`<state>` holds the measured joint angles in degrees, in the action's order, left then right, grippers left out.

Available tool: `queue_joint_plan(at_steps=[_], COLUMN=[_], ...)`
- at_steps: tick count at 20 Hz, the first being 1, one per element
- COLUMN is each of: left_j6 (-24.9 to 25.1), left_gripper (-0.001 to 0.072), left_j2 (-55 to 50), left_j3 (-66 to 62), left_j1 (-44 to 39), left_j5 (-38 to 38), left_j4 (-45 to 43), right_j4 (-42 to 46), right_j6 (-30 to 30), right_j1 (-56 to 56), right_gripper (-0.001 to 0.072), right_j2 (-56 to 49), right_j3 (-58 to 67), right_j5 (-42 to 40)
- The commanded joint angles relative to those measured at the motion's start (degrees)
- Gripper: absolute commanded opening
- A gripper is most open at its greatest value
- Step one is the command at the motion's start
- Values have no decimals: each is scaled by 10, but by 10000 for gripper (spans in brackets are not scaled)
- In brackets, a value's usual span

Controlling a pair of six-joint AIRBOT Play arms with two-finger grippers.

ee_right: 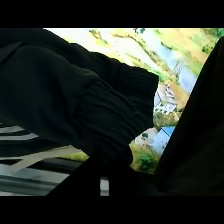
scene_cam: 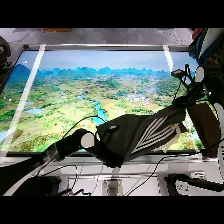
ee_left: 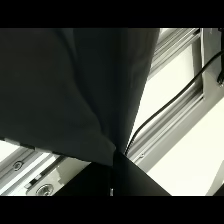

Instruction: Fold the clothes and pants, and hang the long-sleeved shirts on hangers.

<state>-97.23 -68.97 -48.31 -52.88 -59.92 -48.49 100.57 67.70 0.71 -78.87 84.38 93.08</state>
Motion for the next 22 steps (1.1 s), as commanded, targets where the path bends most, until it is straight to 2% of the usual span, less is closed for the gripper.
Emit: queue_joint_plan(at_steps=[1, 2, 3, 4, 5, 6, 12, 15, 18, 20, 22], left_j6=[-5, -5, -5, -5, -5, -1, 23, 39, 38, 38, 38], left_gripper=[11, 64, 229, 402, 441, 442, 441, 441, 441, 441, 441], left_j2=[-25, -25, -25, -25, -25, -25, -25, -25, -25, -25, -25], left_j3=[3, 3, 3, 3, 3, 3, 3, 3, 3, 3, 3], left_j1=[-10, -10, -10, -10, -10, -10, -10, -10, -10, -10, -10], left_j5=[12, 12, 12, 12, 12, 13, 26, 34, 38, 39, 41], left_j4=[23, 23, 23, 23, 23, 23, 22, 20, 0, -16, -21], right_j4=[13, 11, 12, 11, 12, 12, -5, -71, -120, -148, -167], right_j6=[-33, -33, -33, -33, -33, -33, -12, 95, 160, 195, 227], right_j1=[1, 3, 8, 13, 18, 23, 32, 32, 32, 32, 32], right_gripper=[25, 26, 70, 272, 510, 563, 555, 555, 555, 568, 636], right_j2=[0, 0, 0, 0, 0, 1, 2, -4, -35, -75, -119], right_j3=[1, 1, 1, 1, 1, 1, 1, 1, 1, 1, 1], right_j5=[41, 43, 38, 33, 34, 34, 6, -124, -231, -239, -234])
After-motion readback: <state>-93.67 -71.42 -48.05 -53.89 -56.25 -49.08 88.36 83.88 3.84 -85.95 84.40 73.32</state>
